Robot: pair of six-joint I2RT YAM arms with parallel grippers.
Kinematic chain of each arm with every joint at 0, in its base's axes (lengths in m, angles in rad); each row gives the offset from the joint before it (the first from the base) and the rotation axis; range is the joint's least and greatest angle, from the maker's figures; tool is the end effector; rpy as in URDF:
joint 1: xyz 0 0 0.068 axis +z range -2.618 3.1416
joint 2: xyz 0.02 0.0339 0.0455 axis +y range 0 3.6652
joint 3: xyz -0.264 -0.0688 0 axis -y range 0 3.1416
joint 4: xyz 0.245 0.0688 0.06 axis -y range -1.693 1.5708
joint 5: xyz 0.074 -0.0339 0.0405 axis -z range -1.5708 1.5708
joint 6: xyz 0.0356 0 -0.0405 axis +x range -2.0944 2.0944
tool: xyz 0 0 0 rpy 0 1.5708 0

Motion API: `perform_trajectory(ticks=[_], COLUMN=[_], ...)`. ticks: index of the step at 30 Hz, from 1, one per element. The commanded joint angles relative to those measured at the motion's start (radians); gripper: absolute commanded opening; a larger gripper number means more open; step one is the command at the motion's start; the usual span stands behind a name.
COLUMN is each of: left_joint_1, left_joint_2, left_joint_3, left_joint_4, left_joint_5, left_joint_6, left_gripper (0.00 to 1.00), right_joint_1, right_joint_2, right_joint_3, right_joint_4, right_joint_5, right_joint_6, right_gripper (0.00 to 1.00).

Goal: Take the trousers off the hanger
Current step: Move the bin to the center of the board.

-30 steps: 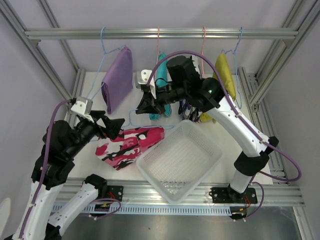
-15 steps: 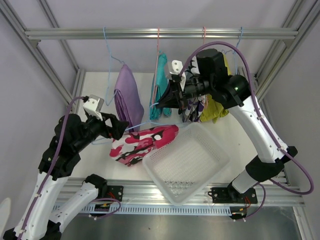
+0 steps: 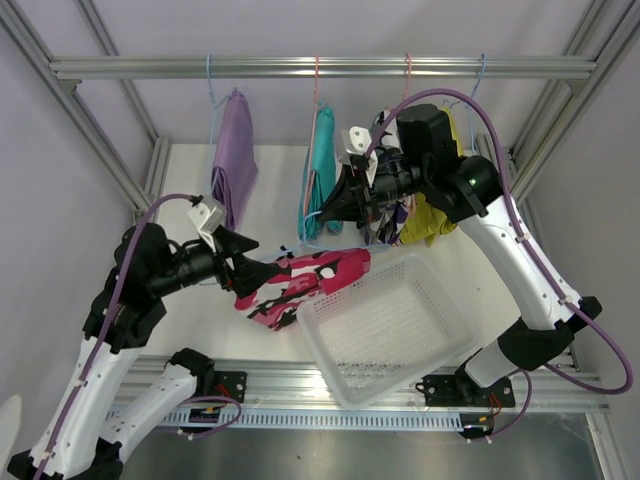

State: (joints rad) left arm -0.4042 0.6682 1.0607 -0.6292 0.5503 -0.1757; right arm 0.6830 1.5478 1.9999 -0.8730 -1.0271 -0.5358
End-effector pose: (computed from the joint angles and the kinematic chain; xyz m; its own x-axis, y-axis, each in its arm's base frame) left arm 0.1008 -0.0634 0.4017 -0.3526 -0.0112 -0.9357 0.7526 0.5909 -0.2907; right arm 0.2076 0.2082 0.5007 0.2035 -0.1749 -0.9633 -0.9635 -0.2105 -0.1653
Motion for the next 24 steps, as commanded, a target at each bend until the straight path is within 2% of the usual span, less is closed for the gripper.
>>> perform_trajectory(ticks=[1, 4, 11, 13, 14, 18, 24], left_joint_1=[-0.007, -0.007, -0.007, -0.007, -0.007, -0.007, -0.007], left_joint_2=[0.054, 0.144, 0.234, 0.222, 0.215, 0.174, 0.114], left_joint_3=[-0.016, -0.018, -0.010, -0.019, -0.021, -0.028, -0.051], left_joint_4=[0.095, 0.083, 0.013, 0.011, 0.011, 0.014, 0.117], left_joint_5=[0.175, 0.229, 0.151, 0.140, 0.146, 0.197, 0.376], left_joint_6=[0.016, 0.077, 0.154, 0.150, 0.145, 0.124, 0.045], left_gripper=[0.90, 0.90, 0.80, 0.67, 0.53, 0.29, 0.04], right_joint_1=[-0.003, -0.007, -0.028, -0.046, -0.060, -0.095, -0.126], right_joint_2=[-0.057, -0.064, -0.095, -0.106, -0.110, -0.117, -0.137], right_joint_3=[0.004, 0.000, -0.035, -0.049, -0.062, -0.079, -0.145], right_joint_4=[0.085, 0.080, 0.108, 0.133, 0.141, 0.158, 0.221], right_joint_5=[-0.056, -0.071, -0.109, -0.125, -0.126, -0.146, -0.166], right_joint_6=[-0.007, -0.015, -0.018, -0.006, -0.003, 0.005, 0.039], right_gripper=[0.00, 0.00, 0.00, 0.00, 0.00, 0.00, 0.00])
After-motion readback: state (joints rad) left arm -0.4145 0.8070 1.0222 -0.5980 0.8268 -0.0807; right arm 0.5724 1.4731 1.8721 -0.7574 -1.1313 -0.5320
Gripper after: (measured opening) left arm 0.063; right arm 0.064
